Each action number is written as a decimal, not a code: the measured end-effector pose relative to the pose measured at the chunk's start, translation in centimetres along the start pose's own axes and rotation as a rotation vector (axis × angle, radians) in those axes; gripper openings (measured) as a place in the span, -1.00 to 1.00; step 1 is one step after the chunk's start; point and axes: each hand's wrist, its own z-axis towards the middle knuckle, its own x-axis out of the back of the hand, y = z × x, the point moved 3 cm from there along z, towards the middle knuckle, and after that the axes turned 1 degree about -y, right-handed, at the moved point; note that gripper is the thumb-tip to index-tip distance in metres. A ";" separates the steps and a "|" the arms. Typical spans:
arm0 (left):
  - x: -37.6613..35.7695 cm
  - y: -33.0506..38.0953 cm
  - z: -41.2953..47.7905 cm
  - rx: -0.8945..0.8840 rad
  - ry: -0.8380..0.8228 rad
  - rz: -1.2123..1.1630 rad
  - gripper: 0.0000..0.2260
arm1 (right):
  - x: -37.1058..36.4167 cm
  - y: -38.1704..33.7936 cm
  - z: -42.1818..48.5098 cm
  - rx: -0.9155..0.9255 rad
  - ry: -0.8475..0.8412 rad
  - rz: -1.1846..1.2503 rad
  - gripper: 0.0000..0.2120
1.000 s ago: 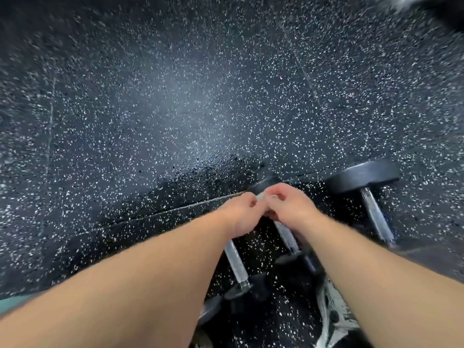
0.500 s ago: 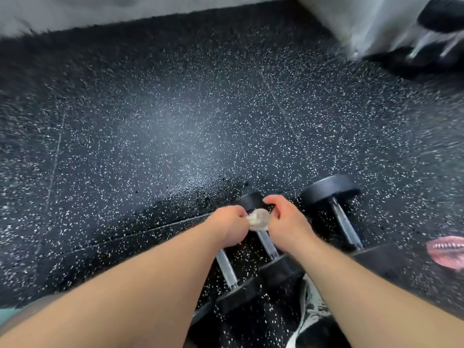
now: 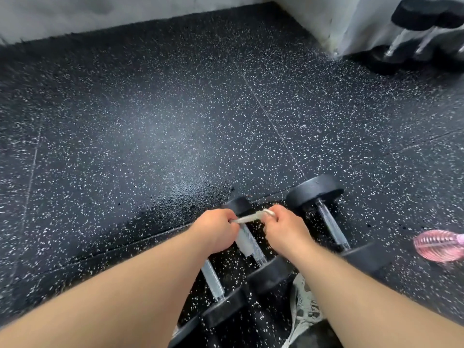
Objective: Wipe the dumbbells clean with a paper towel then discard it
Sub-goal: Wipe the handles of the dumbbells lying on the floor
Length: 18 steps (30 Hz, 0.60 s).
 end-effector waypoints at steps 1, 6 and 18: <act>-0.3 -0.1 0.3 0.010 -0.016 -0.008 -0.77 | -0.2 0.3 0.4 -0.041 -0.033 -0.023 -0.82; -1.5 -0.7 1.9 0.032 -0.080 -0.049 -0.75 | -1.5 1.1 1.8 -0.066 -0.197 -0.322 -0.43; -4.4 -2.1 6.5 -0.012 -0.196 -0.382 -0.77 | -4.9 1.5 5.6 -0.104 -0.485 0.383 -0.84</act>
